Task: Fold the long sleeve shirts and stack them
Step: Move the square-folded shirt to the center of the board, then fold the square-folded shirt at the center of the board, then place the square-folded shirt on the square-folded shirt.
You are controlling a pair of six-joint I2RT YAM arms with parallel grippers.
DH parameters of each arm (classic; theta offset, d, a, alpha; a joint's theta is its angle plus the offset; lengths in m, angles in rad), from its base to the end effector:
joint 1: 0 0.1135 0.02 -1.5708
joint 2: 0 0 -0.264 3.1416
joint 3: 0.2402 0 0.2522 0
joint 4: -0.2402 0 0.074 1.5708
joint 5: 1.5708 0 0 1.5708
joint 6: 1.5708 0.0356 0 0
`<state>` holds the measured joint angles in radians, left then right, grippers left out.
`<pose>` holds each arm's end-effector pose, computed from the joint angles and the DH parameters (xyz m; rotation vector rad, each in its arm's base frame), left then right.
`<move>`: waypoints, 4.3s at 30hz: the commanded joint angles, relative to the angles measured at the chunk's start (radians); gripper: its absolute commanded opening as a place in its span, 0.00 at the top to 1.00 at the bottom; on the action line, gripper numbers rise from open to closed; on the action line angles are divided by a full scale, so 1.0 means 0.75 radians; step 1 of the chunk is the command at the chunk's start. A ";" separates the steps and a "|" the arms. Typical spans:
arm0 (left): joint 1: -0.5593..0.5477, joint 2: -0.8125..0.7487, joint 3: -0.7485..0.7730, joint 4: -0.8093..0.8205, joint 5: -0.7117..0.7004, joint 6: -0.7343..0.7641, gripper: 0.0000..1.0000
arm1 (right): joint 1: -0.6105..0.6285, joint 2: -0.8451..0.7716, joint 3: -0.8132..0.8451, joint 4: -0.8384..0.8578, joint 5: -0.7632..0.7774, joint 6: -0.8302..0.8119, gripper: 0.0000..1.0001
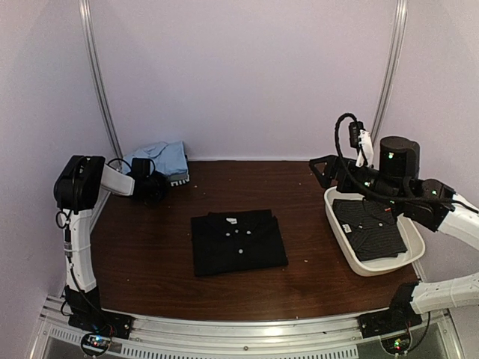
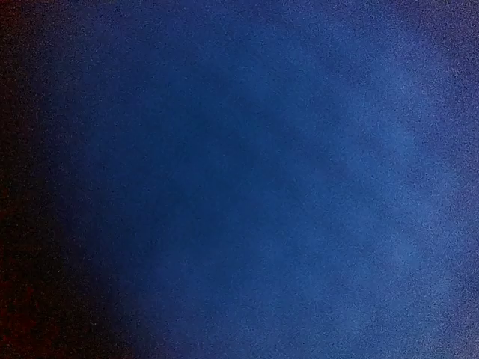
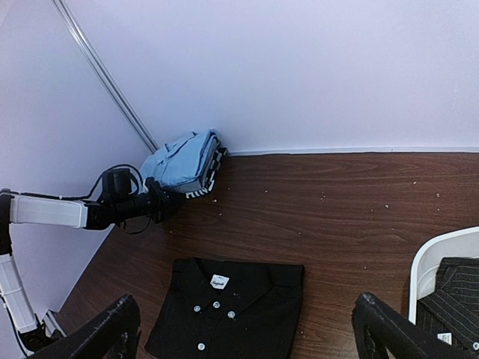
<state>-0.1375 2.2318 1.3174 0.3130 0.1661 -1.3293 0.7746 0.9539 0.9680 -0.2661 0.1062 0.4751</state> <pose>0.4638 -0.0701 0.1027 -1.2313 1.9990 -0.9719 0.1580 0.1493 0.3650 -0.2051 1.8821 0.7762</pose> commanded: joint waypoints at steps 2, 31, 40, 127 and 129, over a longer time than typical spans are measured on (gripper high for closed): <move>0.014 -0.063 -0.087 0.027 -0.005 0.046 1.00 | 0.000 0.030 -0.011 0.002 0.030 -0.019 0.00; -0.223 -0.684 -0.900 0.072 0.109 0.129 1.00 | -0.077 0.318 -0.134 0.205 -0.278 0.006 0.00; -0.264 -0.706 -0.929 0.062 0.137 0.146 1.00 | -0.076 0.460 -0.195 0.237 -0.330 0.031 0.00; -0.597 -0.936 -0.047 -1.098 -0.034 0.805 1.00 | -0.039 0.881 0.362 0.249 -0.482 0.142 1.00; -0.521 -0.945 -0.032 -1.119 -0.005 0.844 1.00 | -0.024 0.958 0.443 0.276 -0.486 0.151 1.00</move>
<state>-0.6216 1.5635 1.2472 -0.4713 0.1627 -0.7780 0.7353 1.5978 1.1927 -0.1280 -0.2665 0.5766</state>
